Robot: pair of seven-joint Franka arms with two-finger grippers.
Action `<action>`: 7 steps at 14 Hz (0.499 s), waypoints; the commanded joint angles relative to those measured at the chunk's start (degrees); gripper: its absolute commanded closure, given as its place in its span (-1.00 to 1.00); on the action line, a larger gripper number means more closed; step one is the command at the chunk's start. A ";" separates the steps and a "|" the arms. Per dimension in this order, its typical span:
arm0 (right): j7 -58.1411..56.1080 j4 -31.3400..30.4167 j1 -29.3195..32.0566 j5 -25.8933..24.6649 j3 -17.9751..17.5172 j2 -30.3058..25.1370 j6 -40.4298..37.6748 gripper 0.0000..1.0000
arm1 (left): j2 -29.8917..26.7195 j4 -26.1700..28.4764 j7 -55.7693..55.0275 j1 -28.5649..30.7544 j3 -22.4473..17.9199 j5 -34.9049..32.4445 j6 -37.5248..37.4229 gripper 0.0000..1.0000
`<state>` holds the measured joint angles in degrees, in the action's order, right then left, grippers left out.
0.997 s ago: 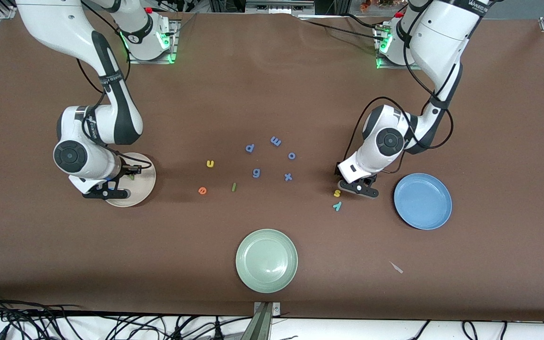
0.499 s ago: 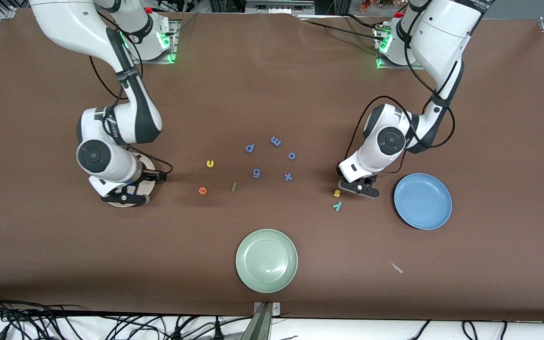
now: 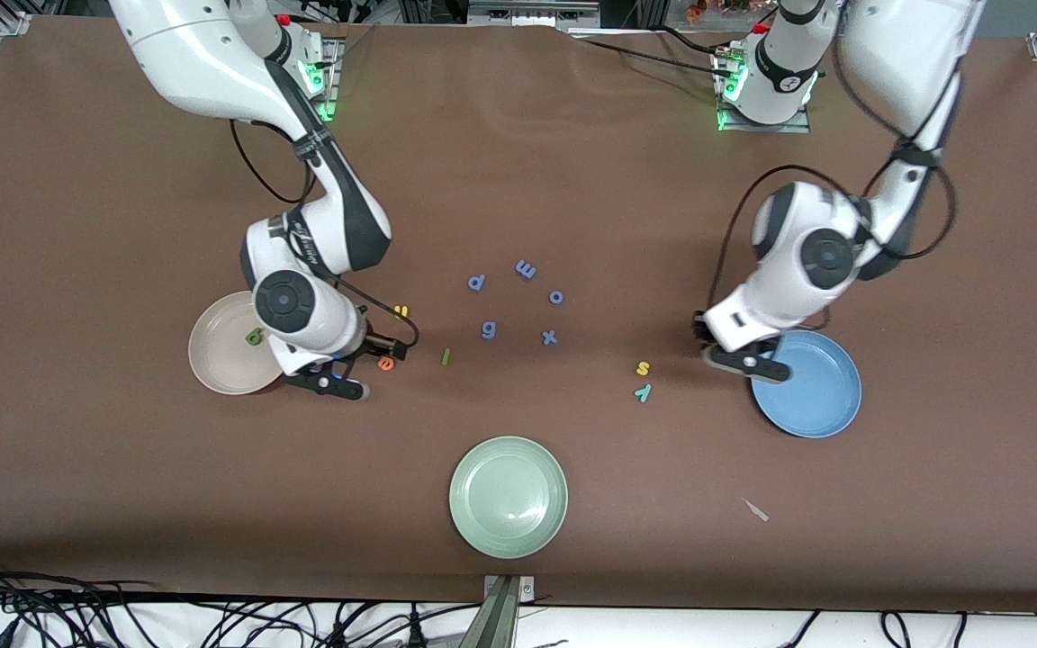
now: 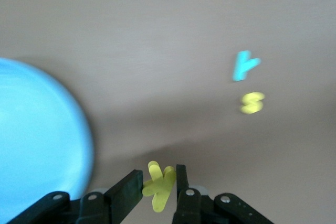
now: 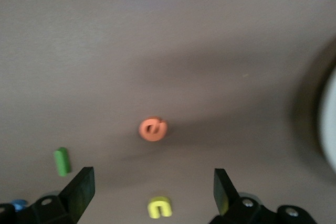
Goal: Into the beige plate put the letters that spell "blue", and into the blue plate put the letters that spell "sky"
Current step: 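Drop the green b on the white plate while the left gripper lifts the k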
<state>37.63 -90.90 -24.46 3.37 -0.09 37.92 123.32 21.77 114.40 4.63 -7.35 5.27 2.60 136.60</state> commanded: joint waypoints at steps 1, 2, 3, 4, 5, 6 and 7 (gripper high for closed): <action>7.16 6.85 -2.86 0.94 0.00 5.39 -0.45 -1.00 | -2.61 3.64 8.79 5.84 0.36 -1.01 -0.46 1.00; 9.80 9.66 -4.27 0.94 -0.09 7.50 -0.53 -1.00 | -2.18 3.64 10.38 6.90 -0.68 -1.36 -0.46 1.00; 11.74 10.90 -5.24 0.85 0.00 8.65 -0.45 -1.00 | -0.69 3.38 11.97 6.92 -3.31 -2.50 -0.28 1.00; 12.37 11.18 -5.68 0.85 0.00 9.19 -0.36 -1.00 | 0.54 2.94 13.46 6.92 -5.16 -3.81 0.50 1.00; 12.64 11.09 -5.77 0.94 0.00 9.37 -0.36 -1.00 | 0.81 3.02 14.00 6.92 -5.26 -3.91 1.12 1.00; 12.90 11.09 -5.95 0.94 -0.09 9.89 -0.27 -1.00 | 0.81 3.02 13.92 6.83 -5.27 -3.91 1.13 1.00; 12.99 11.09 -6.47 0.94 -0.09 10.42 -0.10 -0.99 | 0.81 3.02 13.74 6.74 -5.27 -3.91 1.13 0.67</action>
<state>49.89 -82.16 -30.69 3.53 -0.28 46.26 123.50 22.57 117.50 18.39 0.08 -0.16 0.59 137.19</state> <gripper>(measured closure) 0.000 0.674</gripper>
